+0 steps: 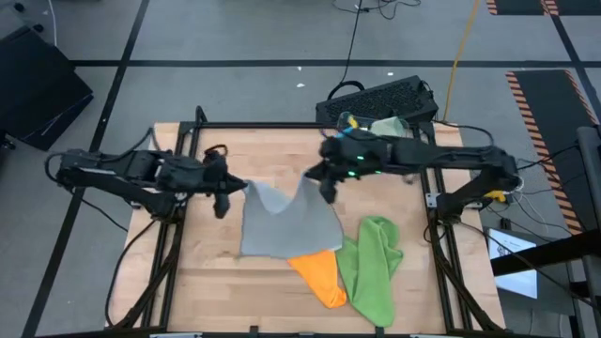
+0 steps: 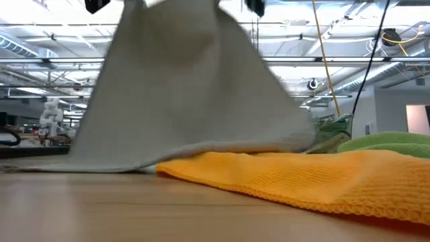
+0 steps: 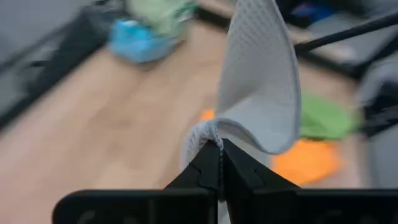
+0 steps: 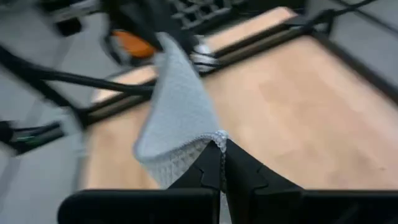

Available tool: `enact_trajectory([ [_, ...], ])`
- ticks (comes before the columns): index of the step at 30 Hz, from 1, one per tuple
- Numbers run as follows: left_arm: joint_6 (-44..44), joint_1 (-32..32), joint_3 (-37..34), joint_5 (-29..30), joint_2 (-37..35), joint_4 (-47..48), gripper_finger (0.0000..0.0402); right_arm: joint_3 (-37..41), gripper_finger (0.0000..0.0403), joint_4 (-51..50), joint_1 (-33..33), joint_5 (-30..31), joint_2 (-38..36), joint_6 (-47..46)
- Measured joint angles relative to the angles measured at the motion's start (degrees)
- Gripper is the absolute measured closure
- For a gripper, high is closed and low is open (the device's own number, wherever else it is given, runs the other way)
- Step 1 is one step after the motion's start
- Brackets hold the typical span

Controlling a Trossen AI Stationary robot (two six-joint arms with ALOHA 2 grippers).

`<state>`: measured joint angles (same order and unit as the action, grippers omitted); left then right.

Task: Fold microfiber towels
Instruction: Fold the gray microfiber towel

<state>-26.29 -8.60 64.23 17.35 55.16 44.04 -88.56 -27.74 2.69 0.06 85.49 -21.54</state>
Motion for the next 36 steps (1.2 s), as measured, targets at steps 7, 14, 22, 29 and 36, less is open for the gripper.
enact_trajectory([
  [7,2.6,7.08,0.0,12.6,5.47,9.73,0.0393,0.01,0.0403,0.38,9.27,-0.03,5.51,6.73],
  [14,8.58,20.21,0.0,7.27,9.48,10.76,0.0394,0.01,0.0403,0.71,18.81,-4.13,10.2,12.54],
  [22,14.02,28.88,0.02,2.91,13.34,14.95,0.0395,0.01,0.0403,4.7,22.62,-7.97,13.15,15.41],
  [29,16.43,32.72,0.04,-0.17,12.12,12.91,0.0397,-0.01,0.0403,9.56,25.31,-13.8,13.21,16.93],
  [36,19.41,33.81,-3.73,-10.13,12.31,12.69,0.0398,0.01,0.0403,-1.5,25.66,-14.0,13.25,21.62],
])
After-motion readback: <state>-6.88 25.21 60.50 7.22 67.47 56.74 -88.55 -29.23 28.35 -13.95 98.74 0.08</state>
